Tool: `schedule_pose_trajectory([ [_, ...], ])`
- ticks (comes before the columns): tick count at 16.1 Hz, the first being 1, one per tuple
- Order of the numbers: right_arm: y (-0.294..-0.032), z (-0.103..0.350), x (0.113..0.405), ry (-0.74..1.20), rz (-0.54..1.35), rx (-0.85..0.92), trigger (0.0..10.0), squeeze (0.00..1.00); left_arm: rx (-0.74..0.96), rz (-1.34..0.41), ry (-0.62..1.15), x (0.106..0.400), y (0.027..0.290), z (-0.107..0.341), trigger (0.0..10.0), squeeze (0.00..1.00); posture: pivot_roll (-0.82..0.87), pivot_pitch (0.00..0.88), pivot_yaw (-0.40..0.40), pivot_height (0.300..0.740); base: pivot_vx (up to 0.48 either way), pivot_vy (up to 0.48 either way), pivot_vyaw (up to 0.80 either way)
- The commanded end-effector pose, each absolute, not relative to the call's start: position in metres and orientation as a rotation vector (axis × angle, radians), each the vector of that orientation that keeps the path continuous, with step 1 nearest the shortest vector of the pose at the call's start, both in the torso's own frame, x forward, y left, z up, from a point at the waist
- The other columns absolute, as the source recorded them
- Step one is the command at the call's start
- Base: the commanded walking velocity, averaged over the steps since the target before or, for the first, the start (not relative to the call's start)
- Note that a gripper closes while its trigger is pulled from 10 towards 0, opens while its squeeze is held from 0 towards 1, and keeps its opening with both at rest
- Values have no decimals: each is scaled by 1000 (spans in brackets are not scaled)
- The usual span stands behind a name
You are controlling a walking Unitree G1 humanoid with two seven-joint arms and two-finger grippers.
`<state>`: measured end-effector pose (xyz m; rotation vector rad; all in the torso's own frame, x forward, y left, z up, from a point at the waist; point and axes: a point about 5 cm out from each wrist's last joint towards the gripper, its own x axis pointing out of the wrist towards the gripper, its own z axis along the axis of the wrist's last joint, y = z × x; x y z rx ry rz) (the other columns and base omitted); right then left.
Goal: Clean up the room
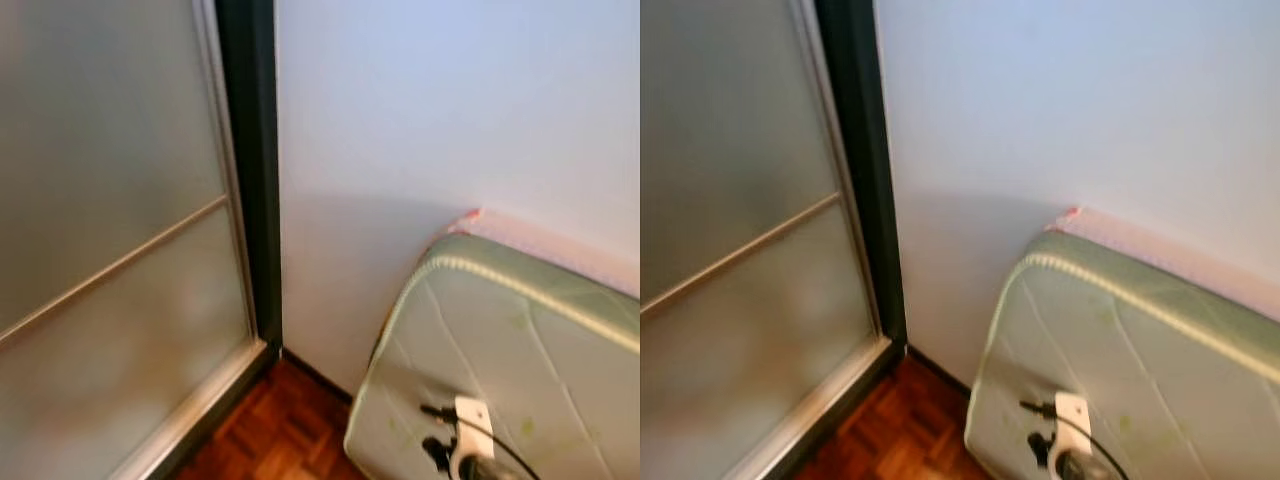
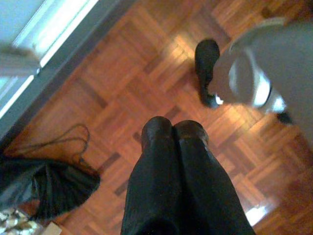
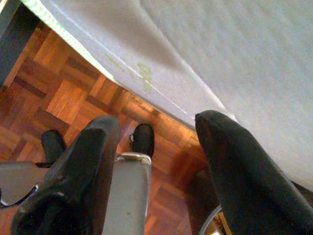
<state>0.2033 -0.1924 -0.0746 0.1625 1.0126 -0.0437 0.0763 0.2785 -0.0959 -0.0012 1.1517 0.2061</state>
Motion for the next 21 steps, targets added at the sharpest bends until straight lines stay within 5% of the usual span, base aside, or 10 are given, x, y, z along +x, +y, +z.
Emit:
schedule_pose_trajectory([
  [1,-196,-73,204,1003,-65,173,10000,0,2,199,1163,76,278,-97,10000,0,-35,0,-69,740,-259,0,0],
  [14,-196,-74,204,1001,-71,182,10000,0,13,194,1167,75,278,-96,10000,0,-36,0,-68,740,-160,0,0],
  [21,-196,-74,204,1016,-63,172,10000,0,16,186,1170,76,278,-96,10000,0,-37,0,-65,740,0,0,-800],
])
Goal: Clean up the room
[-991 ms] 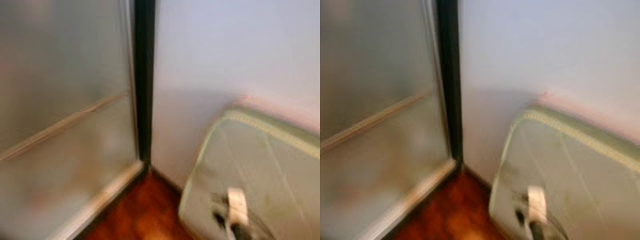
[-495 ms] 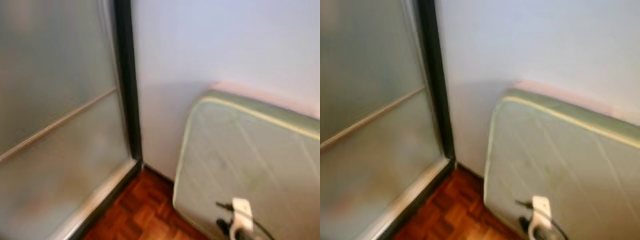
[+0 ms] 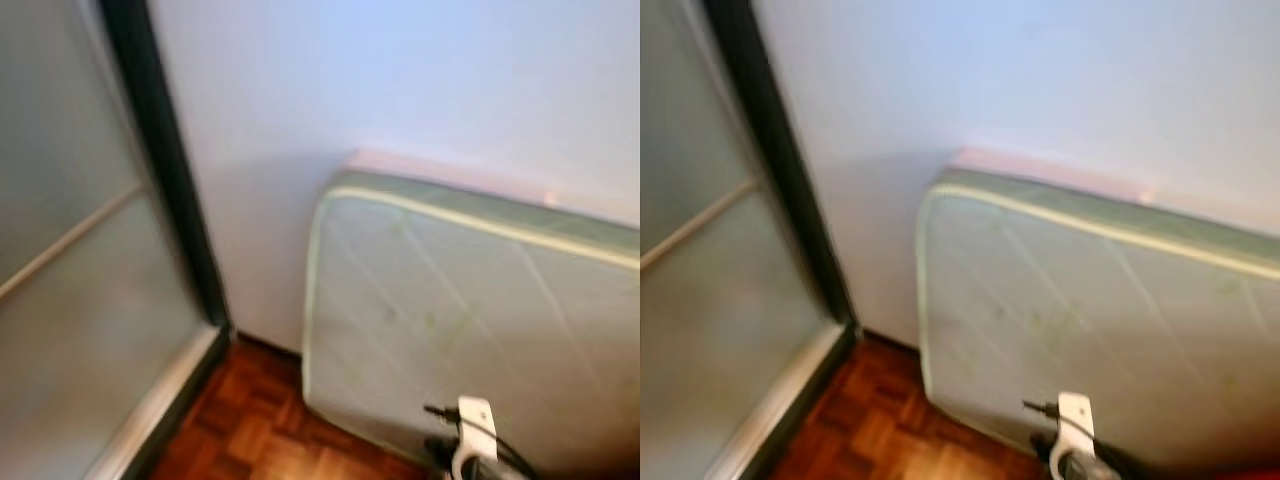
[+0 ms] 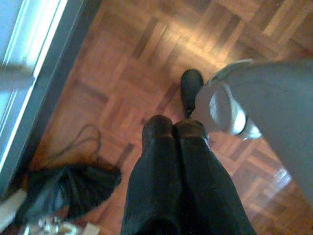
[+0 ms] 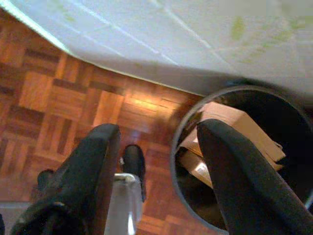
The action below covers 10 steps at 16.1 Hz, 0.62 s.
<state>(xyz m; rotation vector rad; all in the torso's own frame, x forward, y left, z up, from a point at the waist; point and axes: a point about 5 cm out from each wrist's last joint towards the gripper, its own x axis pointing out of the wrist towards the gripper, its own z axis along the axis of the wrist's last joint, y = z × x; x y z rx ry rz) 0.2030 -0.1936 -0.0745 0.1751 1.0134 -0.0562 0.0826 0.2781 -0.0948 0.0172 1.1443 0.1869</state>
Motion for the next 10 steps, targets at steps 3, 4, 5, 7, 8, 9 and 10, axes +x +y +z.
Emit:
schedule_pose_trajectory([
  [3,-196,-74,203,1020,-63,172,10000,0,15,188,1167,76,278,-96,10000,0,-37,0,-65,740,0,0,-800],
  [4,-196,-74,203,1020,-62,171,10000,0,14,188,1167,76,278,-96,10000,0,-37,0,-65,740,0,0,-800],
  [5,-196,-74,203,1020,-60,169,10000,0,23,182,1173,75,278,-96,10000,0,-39,0,-63,740,0,0,-800],
  [7,-195,-74,203,1021,-59,169,10000,0,26,179,1174,75,279,-96,10000,0,-44,0,-59,740,0,0,-800],
  [8,-195,-74,203,1021,-60,172,10000,0,27,179,1174,75,279,-96,10000,0,-44,0,-57,740,0,0,-800],
  [9,-194,-74,203,1021,-62,173,10000,0,28,179,1174,75,279,-96,10000,0,-42,0,-56,740,0,0,-800],
  [10,-194,-74,203,1022,-62,173,10000,0,28,179,1173,75,279,-96,10000,0,-42,0,-56,740,0,0,-800],
])
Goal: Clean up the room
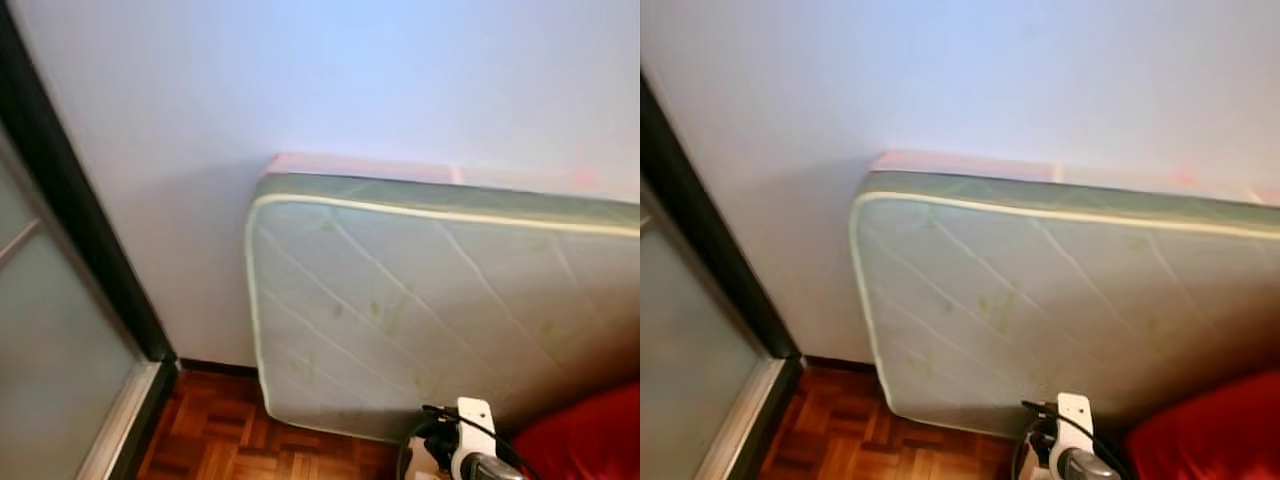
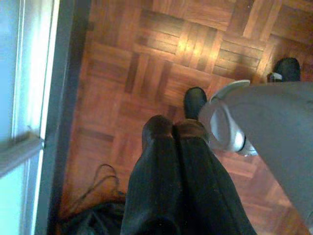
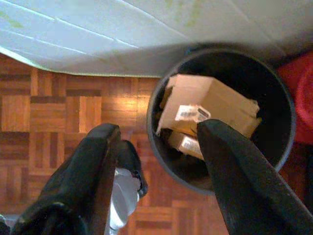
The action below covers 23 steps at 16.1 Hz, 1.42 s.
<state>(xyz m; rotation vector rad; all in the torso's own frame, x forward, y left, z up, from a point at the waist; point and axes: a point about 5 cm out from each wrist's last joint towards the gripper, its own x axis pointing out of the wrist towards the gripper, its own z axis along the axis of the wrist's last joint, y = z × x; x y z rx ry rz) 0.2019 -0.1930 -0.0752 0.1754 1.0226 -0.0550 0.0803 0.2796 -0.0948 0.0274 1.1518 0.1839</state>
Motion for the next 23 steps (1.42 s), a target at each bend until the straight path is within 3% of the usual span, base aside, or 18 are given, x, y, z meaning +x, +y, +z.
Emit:
schedule_pose_trajectory([
  [1,-195,-74,203,1023,-62,173,10000,0,29,178,1173,76,279,-96,10000,0,-42,0,-57,740,0,0,-800],
  [23,-194,-73,206,1026,-40,155,10000,0,56,170,1177,78,281,-95,10000,0,-50,0,-44,740,0,0,-800],
])
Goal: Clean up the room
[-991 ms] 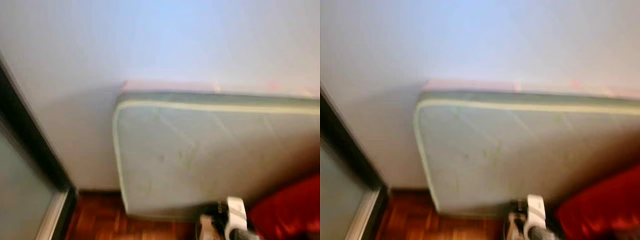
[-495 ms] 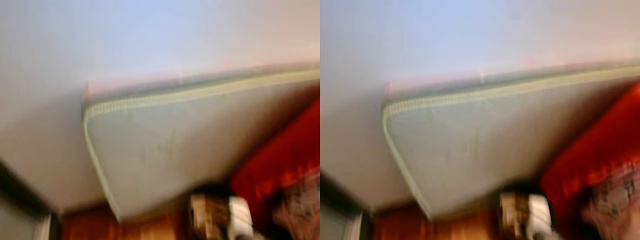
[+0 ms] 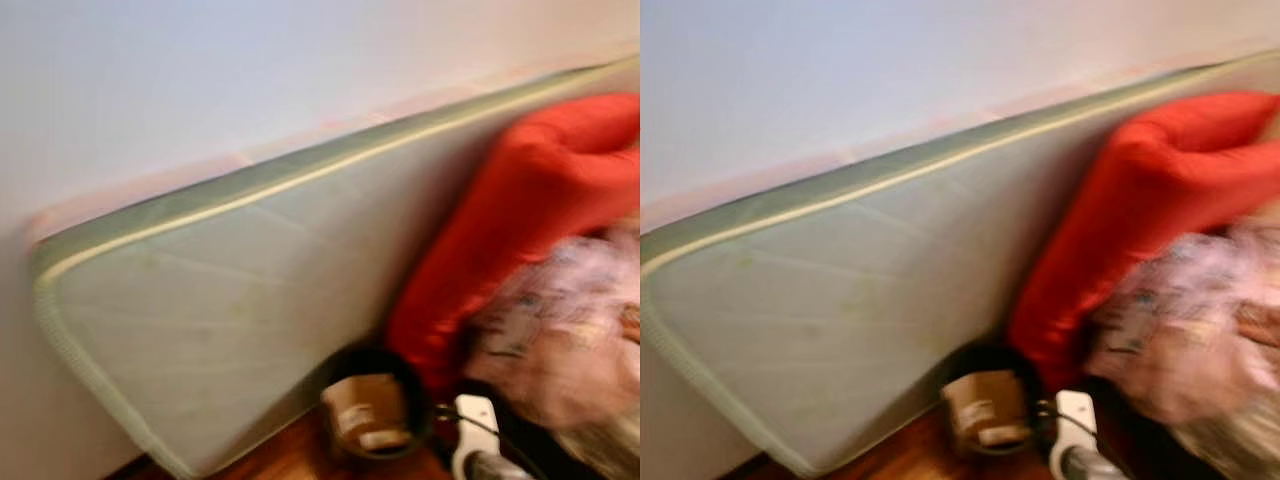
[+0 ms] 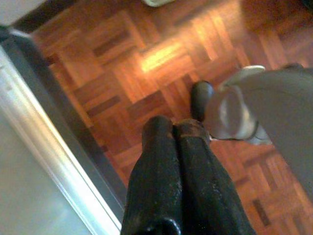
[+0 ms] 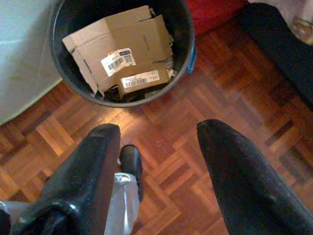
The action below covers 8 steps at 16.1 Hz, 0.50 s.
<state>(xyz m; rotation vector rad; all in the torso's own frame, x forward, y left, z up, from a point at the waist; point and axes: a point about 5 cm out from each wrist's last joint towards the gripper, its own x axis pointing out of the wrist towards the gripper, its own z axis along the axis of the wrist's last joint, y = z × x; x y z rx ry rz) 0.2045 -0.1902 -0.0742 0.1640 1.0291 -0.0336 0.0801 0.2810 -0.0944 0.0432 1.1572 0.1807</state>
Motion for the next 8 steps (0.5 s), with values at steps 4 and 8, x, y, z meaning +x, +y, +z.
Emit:
schedule_pose_trajectory([
  [4,-195,-71,208,1021,-37,149,10000,0,53,173,1174,79,281,-95,10000,0,-48,0,-41,740,0,0,-800],
  [8,-196,-70,210,1005,-57,164,10000,0,50,177,1170,80,281,-95,10000,0,-49,0,-39,740,0,0,-359],
])
